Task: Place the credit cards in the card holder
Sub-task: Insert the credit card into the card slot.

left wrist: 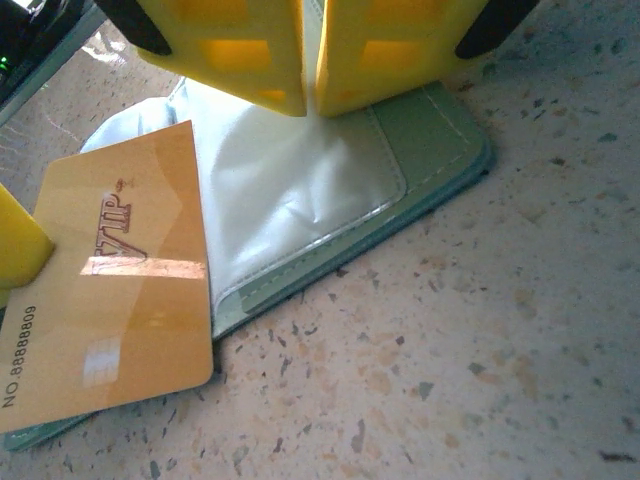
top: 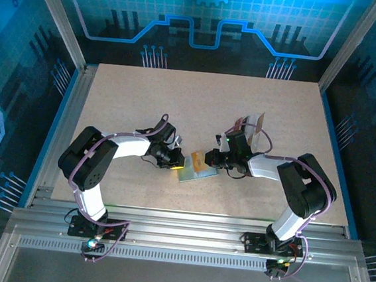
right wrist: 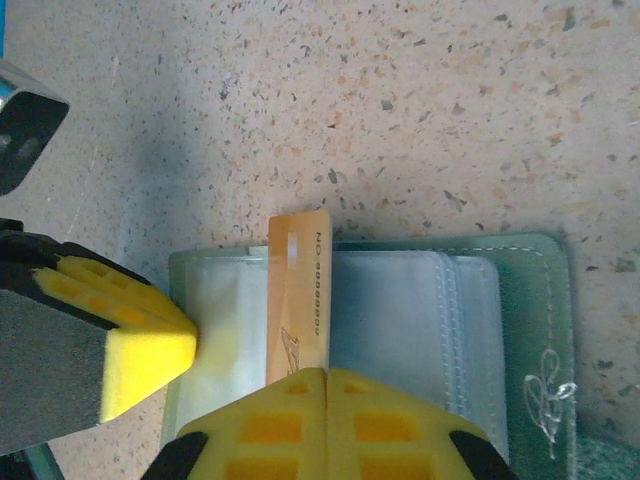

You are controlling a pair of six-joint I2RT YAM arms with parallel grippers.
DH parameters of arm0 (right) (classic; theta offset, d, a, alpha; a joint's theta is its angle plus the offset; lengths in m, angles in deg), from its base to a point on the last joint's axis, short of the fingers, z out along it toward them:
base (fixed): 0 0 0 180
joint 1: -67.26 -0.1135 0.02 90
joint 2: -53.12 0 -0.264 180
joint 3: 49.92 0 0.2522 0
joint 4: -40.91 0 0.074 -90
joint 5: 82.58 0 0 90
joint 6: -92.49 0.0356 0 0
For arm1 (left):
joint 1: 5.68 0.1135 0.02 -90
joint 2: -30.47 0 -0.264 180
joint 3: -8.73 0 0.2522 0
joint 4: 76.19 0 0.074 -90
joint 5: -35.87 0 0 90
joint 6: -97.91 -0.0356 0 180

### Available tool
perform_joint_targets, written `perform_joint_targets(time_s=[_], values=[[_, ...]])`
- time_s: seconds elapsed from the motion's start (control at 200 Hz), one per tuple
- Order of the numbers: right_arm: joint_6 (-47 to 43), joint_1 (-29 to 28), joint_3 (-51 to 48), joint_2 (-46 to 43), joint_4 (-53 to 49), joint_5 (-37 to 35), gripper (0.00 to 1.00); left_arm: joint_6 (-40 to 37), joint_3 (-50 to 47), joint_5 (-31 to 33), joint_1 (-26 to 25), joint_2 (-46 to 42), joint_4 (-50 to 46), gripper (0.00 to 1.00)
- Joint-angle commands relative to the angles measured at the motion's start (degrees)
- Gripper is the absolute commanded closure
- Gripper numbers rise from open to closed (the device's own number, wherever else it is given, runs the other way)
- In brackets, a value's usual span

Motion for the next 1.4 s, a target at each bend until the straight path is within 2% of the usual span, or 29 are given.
perform_joint_targets(time_s=[0.0, 0.35, 0.625, 1.396], values=[[2.5, 0.8, -0.9, 1.2, 2.1, 3.3, 1.00, 0.0, -2.1, 0.5, 0.4, 0.0, -2.4, 0.88], [6.9, 1.6, -1.9, 3.5, 7.5, 9.2, 1.00, 0.1, -2.4, 0.6, 0.4, -0.2, -2.2, 0.87], [7.3, 1.5, -4.0, 1.5, 7.7, 10.1, 1.00, -0.1, -2.4, 0.8, 0.4, 0.4, -2.0, 0.87], [1.7, 1.9, -7.0, -1.5, 3.7, 13.1, 1.00, 0.1, -3.1, 1.0, 0.4, -0.5, -2.0, 0.88]])
